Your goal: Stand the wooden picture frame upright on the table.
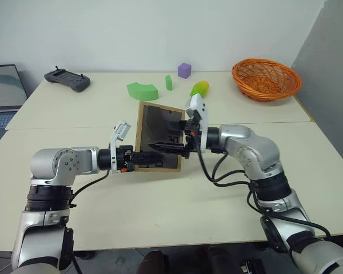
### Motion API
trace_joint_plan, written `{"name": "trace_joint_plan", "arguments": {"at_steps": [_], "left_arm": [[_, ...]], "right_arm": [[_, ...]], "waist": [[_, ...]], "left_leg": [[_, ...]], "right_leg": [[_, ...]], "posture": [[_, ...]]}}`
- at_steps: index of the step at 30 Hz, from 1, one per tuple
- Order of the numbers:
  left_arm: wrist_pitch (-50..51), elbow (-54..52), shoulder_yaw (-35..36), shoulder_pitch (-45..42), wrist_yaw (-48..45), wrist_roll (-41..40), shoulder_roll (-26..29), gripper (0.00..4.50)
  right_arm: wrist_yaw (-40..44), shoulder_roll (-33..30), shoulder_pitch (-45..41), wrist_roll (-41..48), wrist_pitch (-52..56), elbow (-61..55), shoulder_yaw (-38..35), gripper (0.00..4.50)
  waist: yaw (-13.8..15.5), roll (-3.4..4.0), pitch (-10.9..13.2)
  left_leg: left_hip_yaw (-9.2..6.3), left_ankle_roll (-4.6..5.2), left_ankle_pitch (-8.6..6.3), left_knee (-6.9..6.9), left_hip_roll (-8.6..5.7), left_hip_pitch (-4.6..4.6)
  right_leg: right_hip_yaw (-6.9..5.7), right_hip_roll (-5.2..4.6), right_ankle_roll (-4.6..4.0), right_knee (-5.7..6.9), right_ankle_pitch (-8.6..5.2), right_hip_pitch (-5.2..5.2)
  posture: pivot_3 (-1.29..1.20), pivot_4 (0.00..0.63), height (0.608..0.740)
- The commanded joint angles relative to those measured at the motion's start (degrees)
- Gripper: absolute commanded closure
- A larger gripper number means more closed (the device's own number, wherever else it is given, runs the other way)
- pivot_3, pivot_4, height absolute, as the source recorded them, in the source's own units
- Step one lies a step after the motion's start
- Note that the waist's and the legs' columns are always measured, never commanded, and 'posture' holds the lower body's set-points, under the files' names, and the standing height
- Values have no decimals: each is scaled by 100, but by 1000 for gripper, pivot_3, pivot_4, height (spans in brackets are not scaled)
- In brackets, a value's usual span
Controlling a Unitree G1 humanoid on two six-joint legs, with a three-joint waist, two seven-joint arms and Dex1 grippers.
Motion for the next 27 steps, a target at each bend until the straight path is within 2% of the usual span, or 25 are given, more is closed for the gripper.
{"name": "trace_joint_plan", "arguments": {"at_steps": [1, 6, 12, 14, 16, 17, 18, 20, 22, 24, 27], "left_arm": [[21, -229, 139, -55, 18, -232, 0, 3653], [92, -296, 174, -34, 88, -353, -12, 3653], [569, -315, 444, -30, 213, -744, 16, 3653], [895, -291, 651, -34, 285, -971, 28, 3653], [1242, -250, 878, -59, 414, -1175, -20, 3653], [1493, -191, 1044, -98, 504, -1306, -91, 3653], [1700, -111, 1171, -130, 606, -1462, -143, 3653], [1890, -44, 1250, -133, 799, -1698, -170, 3653], [1902, -83, 1123, 0, 998, -2043, -99, 3653], [1902, -255, 964, 161, 1154, -2226, -31, 3653], [1902, -269, 941, 233, 1465, -2621, -29, 3653]], "right_arm": [[267, -325, 129, 518, 315, -646, -188, 37], [151, -728, 309, 471, 301, -673, -264, 37], [489, -1630, 736, -239, -960, -226, -306, 37], [839, -1982, 998, -712, -2210, -70, -240, 37], [759, -2229, 1207, -1738, -4627, 504, -24, 37], [382, -2386, 1219, -2499, -6209, 1056, 165, 37], [-381, -2533, 1135, -3394, -7577, 1686, 338, 37], [-1453, -2602, 895, -4464, -9345, 2639, 421, 37], [-2911, -2588, 501, -5812, -10280, 3267, 651, 37], [-3983, -2370, 175, -6647, -10895, 3584, 696, 37], [-5429, -2114, -225, -7711, -11000, 3793, 931, 37]], "waist": [[-5, 0, 0], [-14, 0, 0], [4, -3, 2], [0, -4, 2], [-2, -4, 3], [-8, -5, 3], [-13, -5, 3], [-25, -6, 4], [-40, -8, 6], [-66, -8, 6], [-117, -9, 6]], "left_leg": [[0, 3, -2, 0, 0, 0], [0, 6, -3, -2, 1, 2], [2, 6, -3, -1, -1, 0], [4, 7, -4, 0, -1, 0], [5, 7, -4, 0, 0, 1], [7, 8, -4, 0, 0, 1], [9, 8, -4, 0, 1, 1], [13, 6, -3, 4, 1, 8], [19, -13, 7, 1, 4, 10], [23, -21, 12, 1, 7, 11], [23, -40, 23, 1, 10, 16]], "right_leg": [[0, 0, 0, 0, 0, 0], [0, 1, 0, 2, 0, 0], [-1, 0, 0, 0, 0, 1], [-1, 0, 0, -2, 0, 2], [0, 1, 1, -2, -1, 3], [0, 2, 2, -3, -1, 3], [1, 2, 2, -3, -1, 3], [4, 3, 3, 3, -2, 6], [5, 3, 3, 3, -2, 6], [17, 7, 3, 9, -1, 0], [33, 15, -4, 14, -5, -5]], "posture": [[0, 150, 740], [0, 150, 740], [0, 150, 740], [0, 150, 740], [0, 150, 740], [0, 150, 740], [0, 150, 740], [0, 150, 740], [0, 150, 740], [0, 150, 740], [0, 150, 740]]}}
